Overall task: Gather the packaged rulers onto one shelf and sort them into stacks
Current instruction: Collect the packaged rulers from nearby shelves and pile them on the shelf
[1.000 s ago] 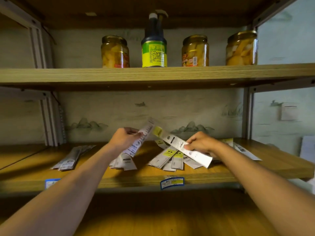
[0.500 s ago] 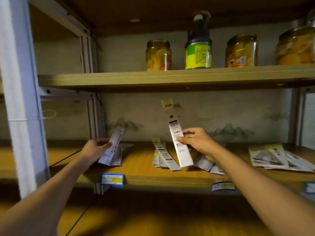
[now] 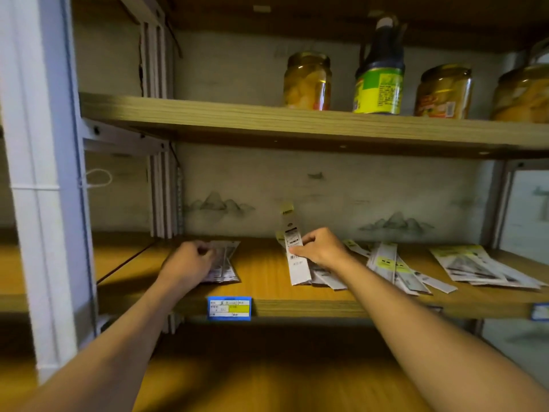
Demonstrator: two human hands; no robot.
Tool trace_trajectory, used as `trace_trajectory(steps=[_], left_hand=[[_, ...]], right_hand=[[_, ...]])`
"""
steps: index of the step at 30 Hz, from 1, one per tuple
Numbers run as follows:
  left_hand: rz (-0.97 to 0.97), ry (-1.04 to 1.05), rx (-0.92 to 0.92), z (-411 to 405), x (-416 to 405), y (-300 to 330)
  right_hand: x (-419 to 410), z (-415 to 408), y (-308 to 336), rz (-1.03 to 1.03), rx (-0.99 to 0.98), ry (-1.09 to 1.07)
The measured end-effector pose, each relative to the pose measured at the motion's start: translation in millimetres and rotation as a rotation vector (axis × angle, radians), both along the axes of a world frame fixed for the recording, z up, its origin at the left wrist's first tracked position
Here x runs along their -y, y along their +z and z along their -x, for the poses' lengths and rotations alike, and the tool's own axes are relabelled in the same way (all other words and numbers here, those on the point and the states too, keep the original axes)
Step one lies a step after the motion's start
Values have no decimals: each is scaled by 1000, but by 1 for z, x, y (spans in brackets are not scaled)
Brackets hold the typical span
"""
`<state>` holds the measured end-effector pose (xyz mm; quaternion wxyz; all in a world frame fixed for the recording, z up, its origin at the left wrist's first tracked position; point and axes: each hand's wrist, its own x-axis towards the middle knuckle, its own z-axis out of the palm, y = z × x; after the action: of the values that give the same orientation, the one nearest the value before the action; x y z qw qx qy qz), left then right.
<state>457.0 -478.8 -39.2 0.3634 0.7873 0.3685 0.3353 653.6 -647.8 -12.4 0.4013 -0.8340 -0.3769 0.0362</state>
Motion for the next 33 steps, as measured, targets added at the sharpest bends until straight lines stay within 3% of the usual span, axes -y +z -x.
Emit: trace_trajectory(steps=[5, 9, 14, 22, 26, 33], left_hand=[[-140, 13, -63, 3, 4, 0], [-256, 16, -15, 2, 11, 10], [-424, -45, -113, -11, 28, 34], [-411, -298, -71, -106, 122, 41], [-416, -366, -213, -163, 166, 35], [-402, -241, -514, -223, 208, 15]], right_hand=[[12, 4, -6, 174, 108, -70], [22, 9, 0, 192, 228, -146], [56, -2, 26, 186, 296, -178], [159, -74, 24, 147, 198, -217], [194, -105, 11, 101, 164, -172], [216, -143, -6, 25, 112, -58]])
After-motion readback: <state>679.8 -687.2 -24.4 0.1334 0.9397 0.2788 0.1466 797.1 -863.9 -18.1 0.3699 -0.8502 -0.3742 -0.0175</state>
